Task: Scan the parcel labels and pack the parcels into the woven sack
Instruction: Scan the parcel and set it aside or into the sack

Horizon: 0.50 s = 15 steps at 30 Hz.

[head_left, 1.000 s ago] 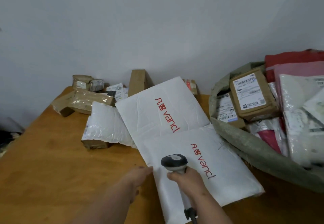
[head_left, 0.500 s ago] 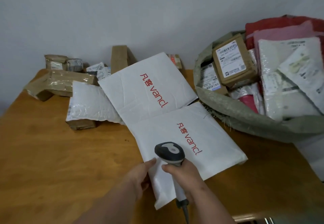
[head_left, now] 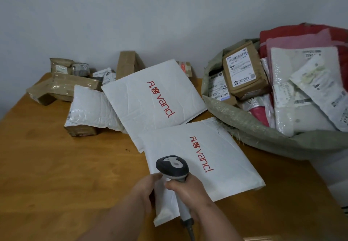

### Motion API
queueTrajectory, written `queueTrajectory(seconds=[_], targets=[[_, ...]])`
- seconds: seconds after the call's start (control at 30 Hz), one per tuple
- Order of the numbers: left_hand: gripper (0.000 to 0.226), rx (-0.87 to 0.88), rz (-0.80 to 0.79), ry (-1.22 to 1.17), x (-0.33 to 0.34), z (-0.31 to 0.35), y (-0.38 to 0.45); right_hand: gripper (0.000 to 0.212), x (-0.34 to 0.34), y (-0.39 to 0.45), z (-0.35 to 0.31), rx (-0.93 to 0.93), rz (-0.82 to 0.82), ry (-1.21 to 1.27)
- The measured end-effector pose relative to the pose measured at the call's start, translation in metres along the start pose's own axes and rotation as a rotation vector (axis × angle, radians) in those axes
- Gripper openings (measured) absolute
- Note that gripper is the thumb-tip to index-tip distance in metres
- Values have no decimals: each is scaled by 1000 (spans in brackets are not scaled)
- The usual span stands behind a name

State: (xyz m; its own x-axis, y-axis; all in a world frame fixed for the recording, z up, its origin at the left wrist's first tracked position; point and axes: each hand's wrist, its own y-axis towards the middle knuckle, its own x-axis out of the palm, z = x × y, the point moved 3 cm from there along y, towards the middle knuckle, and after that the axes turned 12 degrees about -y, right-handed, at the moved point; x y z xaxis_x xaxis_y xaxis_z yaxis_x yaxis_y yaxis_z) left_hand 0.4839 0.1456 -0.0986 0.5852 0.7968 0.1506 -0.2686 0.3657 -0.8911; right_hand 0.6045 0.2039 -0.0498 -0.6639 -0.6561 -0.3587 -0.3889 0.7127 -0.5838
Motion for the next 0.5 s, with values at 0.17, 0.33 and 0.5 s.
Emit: queueTrajectory(seconds=[0.17, 0.33, 0.5], targets=[[28, 26, 15, -44, 5, -2, -3, 32, -3, -3, 2, -37, -36, -64], [33, 34, -67, -26, 3, -3, 1, 38, -4, -10, 3, -53, -55, -96], [66, -22, -143, -31, -16, -5, -18, 48, -5, -30, 8, -23, -5, 76]])
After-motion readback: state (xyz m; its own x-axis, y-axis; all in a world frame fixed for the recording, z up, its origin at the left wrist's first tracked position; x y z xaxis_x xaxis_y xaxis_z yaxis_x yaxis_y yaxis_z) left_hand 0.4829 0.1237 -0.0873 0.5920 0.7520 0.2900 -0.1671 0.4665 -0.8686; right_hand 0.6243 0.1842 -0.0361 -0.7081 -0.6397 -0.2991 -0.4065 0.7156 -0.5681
